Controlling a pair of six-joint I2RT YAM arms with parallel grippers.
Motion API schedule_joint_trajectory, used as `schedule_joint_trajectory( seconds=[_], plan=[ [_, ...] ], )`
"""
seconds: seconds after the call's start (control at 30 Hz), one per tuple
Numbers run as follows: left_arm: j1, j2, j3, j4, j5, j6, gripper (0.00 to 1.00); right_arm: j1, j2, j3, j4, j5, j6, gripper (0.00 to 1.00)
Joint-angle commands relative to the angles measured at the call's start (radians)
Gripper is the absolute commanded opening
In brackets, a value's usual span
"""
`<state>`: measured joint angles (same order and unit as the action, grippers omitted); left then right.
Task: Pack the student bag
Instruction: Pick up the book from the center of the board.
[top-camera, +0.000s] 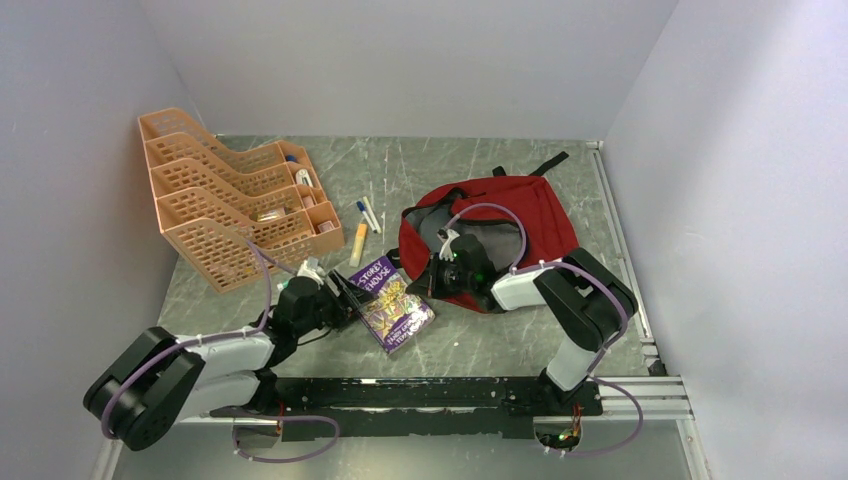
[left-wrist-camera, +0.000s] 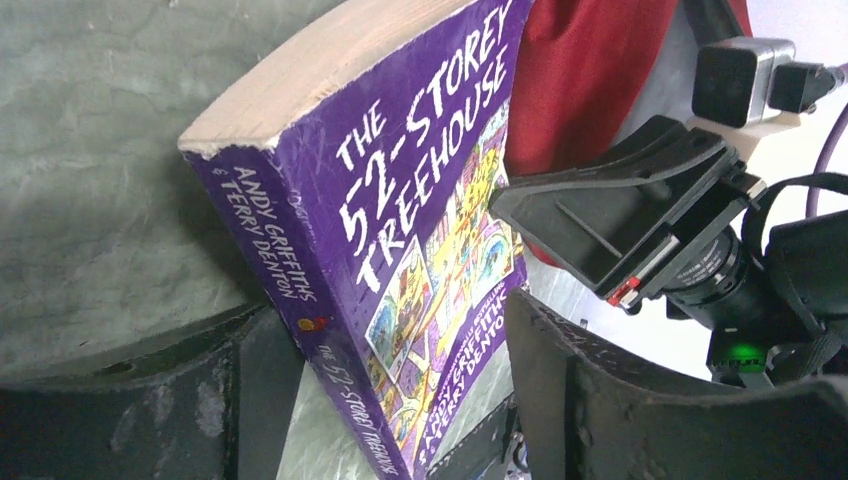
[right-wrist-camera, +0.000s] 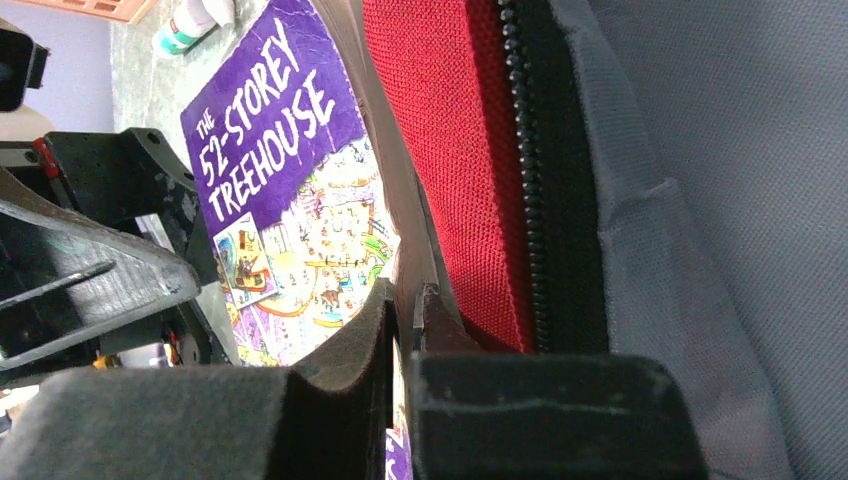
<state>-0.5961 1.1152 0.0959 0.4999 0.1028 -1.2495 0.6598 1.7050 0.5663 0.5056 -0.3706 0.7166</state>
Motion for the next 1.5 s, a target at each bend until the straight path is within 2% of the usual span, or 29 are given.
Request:
schedule_joint_trajectory(
  seconds=[0.0, 0.07, 0.23, 0.33, 0.37, 0.4, 0.43, 0.6, 0.7, 0.9, 0.97, 1.1, 1.23, 1.4, 1.47],
  plan=[
    [-0.021, 0.049, -0.044, 0.130, 0.066, 0.041, 0.72, -0.015, 0.062, -0.040, -0.197, 0.062, -0.059, 0.00],
    [-0.028, 0.067, -0.038, 0.167, 0.085, 0.054, 0.66, -0.015, 0.064, -0.040, -0.197, 0.061, -0.060, 0.00],
    [-0.039, 0.103, -0.004, 0.207, 0.128, 0.106, 0.45, -0.015, 0.054, -0.038, -0.204, 0.060, -0.072, 0.00],
    [-0.039, 0.104, 0.016, 0.205, 0.147, 0.134, 0.28, -0.015, 0.022, -0.041, -0.217, 0.062, -0.090, 0.00],
    [-0.039, 0.100, 0.027, 0.199, 0.156, 0.145, 0.20, -0.015, 0.004, -0.040, -0.224, 0.065, -0.099, 0.00],
    [-0.039, 0.094, 0.037, 0.175, 0.162, 0.153, 0.10, -0.015, -0.015, -0.039, -0.235, 0.065, -0.109, 0.03],
    [-0.039, 0.084, 0.048, 0.153, 0.168, 0.162, 0.05, -0.014, -0.040, -0.037, -0.248, 0.065, -0.120, 0.09],
    [-0.039, -0.028, 0.109, 0.005, 0.184, 0.249, 0.05, -0.015, -0.212, -0.009, -0.349, 0.090, -0.188, 0.38],
    [-0.038, -0.134, 0.179, -0.161, 0.176, 0.354, 0.05, -0.014, -0.350, 0.019, -0.422, 0.130, -0.249, 0.47],
    [-0.041, -0.271, 0.415, -0.562, 0.150, 0.635, 0.05, -0.015, -0.674, 0.048, -0.467, 0.265, -0.319, 0.54],
    [-0.042, -0.262, 0.524, -0.681, 0.155, 0.726, 0.05, -0.015, -0.776, 0.043, -0.416, 0.304, -0.332, 0.57],
    [-0.043, -0.220, 0.684, -0.860, 0.195, 0.882, 0.05, -0.015, -0.952, -0.004, -0.193, 0.281, -0.432, 0.60],
    [-0.044, -0.180, 0.795, -0.942, 0.169, 0.992, 0.05, -0.015, -1.017, -0.002, -0.088, 0.235, -0.567, 0.60],
    [-0.044, -0.121, 0.916, -0.978, 0.268, 1.144, 0.05, -0.015, -0.999, 0.075, -0.141, 0.074, -0.796, 0.63],
    [-0.044, -0.094, 0.965, -1.016, 0.287, 1.218, 0.05, -0.015, -0.982, 0.118, -0.218, -0.018, -0.879, 0.65]
  ],
)
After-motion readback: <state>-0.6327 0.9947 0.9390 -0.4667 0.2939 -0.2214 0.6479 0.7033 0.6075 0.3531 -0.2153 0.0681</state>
